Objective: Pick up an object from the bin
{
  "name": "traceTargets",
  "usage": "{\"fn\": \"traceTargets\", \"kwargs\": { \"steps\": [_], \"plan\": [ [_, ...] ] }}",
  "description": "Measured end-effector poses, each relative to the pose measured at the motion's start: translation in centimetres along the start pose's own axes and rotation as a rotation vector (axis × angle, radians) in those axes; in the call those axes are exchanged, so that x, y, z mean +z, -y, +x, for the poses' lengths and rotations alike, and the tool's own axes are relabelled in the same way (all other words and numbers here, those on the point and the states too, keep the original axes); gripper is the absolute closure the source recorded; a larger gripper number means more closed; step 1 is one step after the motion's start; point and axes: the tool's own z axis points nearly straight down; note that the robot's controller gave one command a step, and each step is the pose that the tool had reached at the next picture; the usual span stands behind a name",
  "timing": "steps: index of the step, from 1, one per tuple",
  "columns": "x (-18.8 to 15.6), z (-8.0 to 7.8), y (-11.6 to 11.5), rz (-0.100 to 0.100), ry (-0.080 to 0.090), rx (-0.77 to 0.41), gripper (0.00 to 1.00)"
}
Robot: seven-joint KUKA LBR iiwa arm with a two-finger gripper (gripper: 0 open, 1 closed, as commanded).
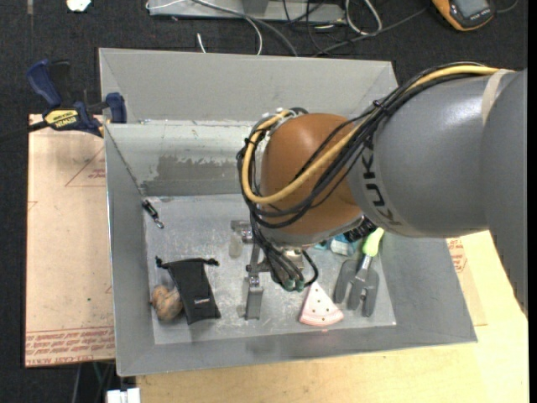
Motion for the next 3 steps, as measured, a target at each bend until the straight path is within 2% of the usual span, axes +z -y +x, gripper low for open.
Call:
{"fn": "traceTargets", "kwargs": {
  "steps": [1,2,3],
  "plan": [
    [-0.4,-0.2,0.1,-0.001,0.007,0.004,0.0],
    [4.4,-0.9,-3.1,-0.001,0.01,-0.155,0.0],
    [6.3,-1.1,-6.2,-0.002,0.011,-0.349,0.0]
  ]
}}
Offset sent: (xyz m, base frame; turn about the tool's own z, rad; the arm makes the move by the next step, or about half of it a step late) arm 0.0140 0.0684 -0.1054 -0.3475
